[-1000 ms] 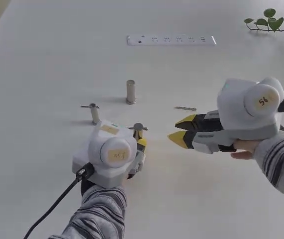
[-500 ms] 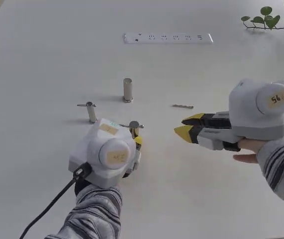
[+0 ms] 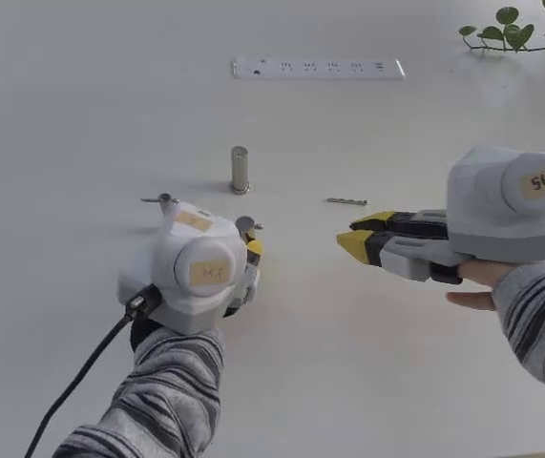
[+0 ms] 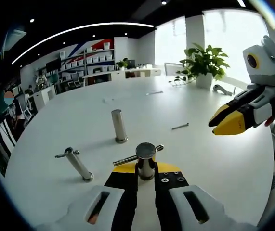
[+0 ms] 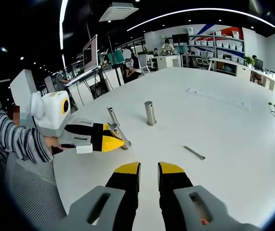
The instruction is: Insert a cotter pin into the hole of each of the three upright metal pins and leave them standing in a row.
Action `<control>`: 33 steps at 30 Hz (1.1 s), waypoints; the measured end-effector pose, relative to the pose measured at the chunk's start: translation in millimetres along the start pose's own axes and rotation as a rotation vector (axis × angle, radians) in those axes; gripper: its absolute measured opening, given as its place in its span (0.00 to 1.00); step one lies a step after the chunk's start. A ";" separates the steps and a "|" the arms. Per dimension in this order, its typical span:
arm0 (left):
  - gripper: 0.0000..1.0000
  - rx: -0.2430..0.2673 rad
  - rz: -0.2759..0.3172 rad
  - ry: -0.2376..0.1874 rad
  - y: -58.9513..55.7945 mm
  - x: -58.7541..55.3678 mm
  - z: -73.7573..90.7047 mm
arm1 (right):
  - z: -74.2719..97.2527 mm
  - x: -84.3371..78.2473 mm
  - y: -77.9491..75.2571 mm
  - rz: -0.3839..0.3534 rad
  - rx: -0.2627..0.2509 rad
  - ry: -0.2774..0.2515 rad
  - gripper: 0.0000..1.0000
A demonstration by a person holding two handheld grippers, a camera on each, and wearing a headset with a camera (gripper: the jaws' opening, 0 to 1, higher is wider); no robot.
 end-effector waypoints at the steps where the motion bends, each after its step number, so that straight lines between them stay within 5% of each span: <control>1: 0.08 0.001 0.001 -0.001 0.8 0.6 -1.3 | -0.5 -0.3 0.2 -0.002 0.000 0.000 0.10; 20: 0.08 0.059 0.002 0.049 20.5 6.5 -22.6 | -4.6 -0.4 -3.5 -0.032 -0.004 -0.008 0.09; 33: 0.09 0.094 0.011 0.040 19.6 7.7 -23.7 | -4.6 -1.8 -5.7 -0.055 -0.015 -0.017 0.09</control>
Point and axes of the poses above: the centre of the closed fingertips' face, and the gripper's own axes: z roughly backward along the fingers, y roughly to its left, x roughly out of its top, the point moved 2 cm from there along z, roughly backward along the fingers, and after that the axes turned 11 degrees about -y, right-handed, at the moved point
